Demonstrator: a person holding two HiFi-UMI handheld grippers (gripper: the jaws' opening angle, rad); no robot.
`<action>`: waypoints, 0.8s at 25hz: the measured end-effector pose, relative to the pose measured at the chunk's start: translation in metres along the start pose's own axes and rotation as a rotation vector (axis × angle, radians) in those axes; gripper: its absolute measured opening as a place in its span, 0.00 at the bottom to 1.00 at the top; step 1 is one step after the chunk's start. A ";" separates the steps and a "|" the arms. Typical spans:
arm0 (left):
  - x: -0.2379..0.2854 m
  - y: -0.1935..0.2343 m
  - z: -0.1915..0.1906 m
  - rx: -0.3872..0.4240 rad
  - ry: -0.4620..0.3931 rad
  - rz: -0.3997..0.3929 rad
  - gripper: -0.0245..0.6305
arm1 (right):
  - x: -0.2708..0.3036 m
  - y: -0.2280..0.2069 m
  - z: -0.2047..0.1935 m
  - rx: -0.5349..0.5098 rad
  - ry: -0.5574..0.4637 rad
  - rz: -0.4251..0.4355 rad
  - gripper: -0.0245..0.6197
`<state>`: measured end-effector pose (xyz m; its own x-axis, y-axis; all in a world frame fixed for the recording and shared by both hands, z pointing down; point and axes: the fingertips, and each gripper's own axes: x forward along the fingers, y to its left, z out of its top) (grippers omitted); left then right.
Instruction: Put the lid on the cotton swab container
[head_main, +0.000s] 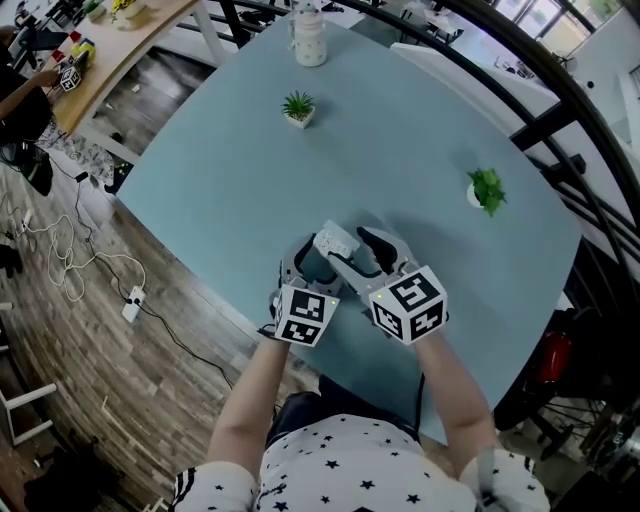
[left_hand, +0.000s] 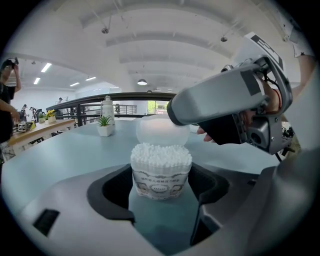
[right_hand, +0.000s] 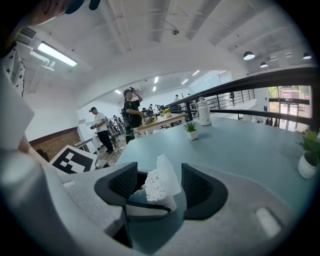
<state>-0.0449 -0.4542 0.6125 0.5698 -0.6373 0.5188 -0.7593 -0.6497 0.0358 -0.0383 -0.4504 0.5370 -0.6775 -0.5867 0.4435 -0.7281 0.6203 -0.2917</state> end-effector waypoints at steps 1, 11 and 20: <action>0.000 0.000 0.000 -0.001 -0.004 0.001 0.57 | 0.000 0.001 -0.001 0.001 0.003 0.005 0.44; 0.001 0.000 -0.001 -0.006 -0.003 -0.005 0.57 | 0.005 0.014 -0.005 -0.004 0.030 0.050 0.44; 0.002 0.001 0.000 -0.009 -0.007 -0.006 0.57 | 0.010 0.021 -0.008 0.009 0.046 0.073 0.44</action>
<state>-0.0442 -0.4557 0.6133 0.5770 -0.6361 0.5123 -0.7582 -0.6503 0.0465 -0.0593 -0.4389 0.5423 -0.7234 -0.5155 0.4593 -0.6781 0.6554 -0.3325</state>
